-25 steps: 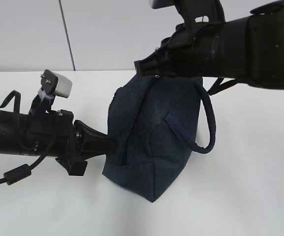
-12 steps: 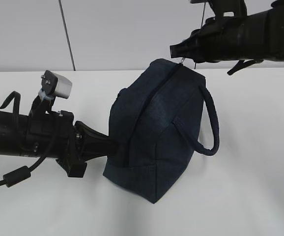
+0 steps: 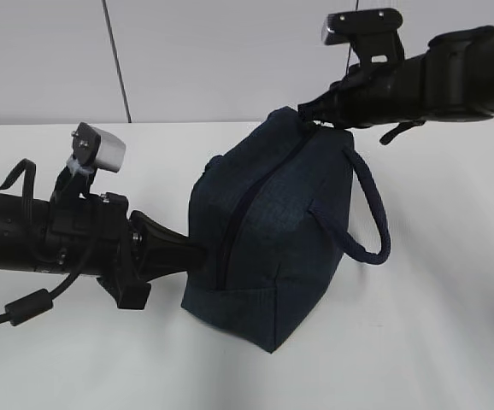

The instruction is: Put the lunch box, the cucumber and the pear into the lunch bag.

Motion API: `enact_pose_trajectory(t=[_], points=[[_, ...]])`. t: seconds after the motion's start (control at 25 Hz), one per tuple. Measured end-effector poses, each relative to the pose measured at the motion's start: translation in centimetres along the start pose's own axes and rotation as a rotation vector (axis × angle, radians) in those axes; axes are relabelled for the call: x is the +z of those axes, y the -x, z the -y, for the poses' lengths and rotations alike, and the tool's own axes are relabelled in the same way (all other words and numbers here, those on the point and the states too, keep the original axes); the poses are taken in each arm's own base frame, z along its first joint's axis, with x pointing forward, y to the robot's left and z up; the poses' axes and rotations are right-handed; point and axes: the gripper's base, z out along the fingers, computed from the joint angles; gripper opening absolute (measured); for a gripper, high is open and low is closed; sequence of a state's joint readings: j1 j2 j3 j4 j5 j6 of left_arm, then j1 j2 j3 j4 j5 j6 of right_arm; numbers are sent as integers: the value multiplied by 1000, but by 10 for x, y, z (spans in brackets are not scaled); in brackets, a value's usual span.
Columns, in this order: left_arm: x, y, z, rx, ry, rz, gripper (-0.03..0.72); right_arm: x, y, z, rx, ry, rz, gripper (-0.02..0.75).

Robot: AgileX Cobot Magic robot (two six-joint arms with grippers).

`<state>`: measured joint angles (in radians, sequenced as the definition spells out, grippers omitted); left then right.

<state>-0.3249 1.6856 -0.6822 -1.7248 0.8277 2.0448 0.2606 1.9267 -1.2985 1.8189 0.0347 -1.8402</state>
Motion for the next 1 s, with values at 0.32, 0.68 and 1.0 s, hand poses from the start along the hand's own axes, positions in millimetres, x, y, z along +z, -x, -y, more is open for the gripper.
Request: enact_pose_trajectory(t=[0.32,0.68,1.0], points=[[0,0,0,0,5,-3,3,23,-25,15,116,63,-49,0],[0,-1,0,-6,9,-17,172,2,1,13,102,91,30,386],[-15,-1,5,-27,86,-143,376,-55,52,8,60,124,203,561]])
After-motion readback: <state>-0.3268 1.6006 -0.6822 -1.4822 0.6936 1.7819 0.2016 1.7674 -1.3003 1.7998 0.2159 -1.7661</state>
